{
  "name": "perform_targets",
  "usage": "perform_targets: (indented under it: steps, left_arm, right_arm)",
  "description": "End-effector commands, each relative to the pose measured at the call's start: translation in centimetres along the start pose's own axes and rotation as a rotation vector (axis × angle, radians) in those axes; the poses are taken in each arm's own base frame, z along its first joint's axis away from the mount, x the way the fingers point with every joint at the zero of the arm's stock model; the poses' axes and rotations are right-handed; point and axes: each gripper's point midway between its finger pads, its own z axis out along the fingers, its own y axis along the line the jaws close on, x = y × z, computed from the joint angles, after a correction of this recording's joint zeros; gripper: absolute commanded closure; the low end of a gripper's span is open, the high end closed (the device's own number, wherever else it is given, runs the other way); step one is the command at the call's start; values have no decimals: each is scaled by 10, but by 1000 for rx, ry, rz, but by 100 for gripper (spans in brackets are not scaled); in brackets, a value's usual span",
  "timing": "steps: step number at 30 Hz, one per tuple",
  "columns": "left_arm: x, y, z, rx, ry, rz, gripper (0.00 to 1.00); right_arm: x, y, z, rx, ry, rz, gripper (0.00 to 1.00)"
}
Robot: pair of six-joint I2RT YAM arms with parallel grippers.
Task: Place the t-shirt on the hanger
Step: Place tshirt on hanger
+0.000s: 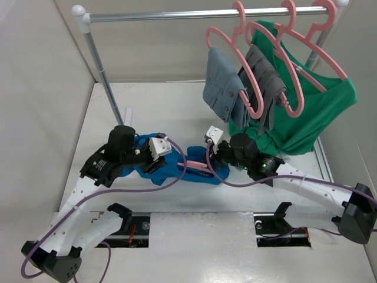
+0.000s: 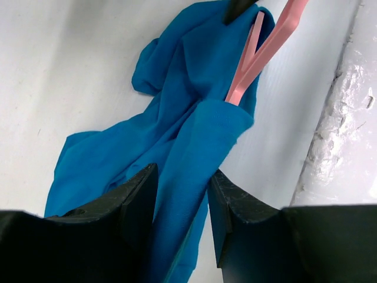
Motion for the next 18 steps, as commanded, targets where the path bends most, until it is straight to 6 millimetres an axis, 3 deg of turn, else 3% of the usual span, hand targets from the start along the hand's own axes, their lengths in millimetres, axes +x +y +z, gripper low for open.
perform_targets:
  steps: [1, 4, 12, 16, 18]
  left_arm:
    - [-22, -2, -5, 12, -81, 53, 100]
    - [-24, 0, -5, 6, -90, 60, 100]
    - [-22, 8, 2, 2, -86, 47, 100]
    - [-25, 5, 4, 27, -102, 38, 100]
    - [-26, 3, 4, 39, -109, 39, 100]
  right_arm:
    - [-43, 14, -14, -97, -91, -109, 27]
    - [-37, 19, -26, -138, -61, -174, 22]
    - [-25, 52, -57, -297, -165, -228, 22]
    - [-19, 60, -55, -329, -233, -234, 22]
    - [-15, 60, -42, -330, -228, -232, 22]
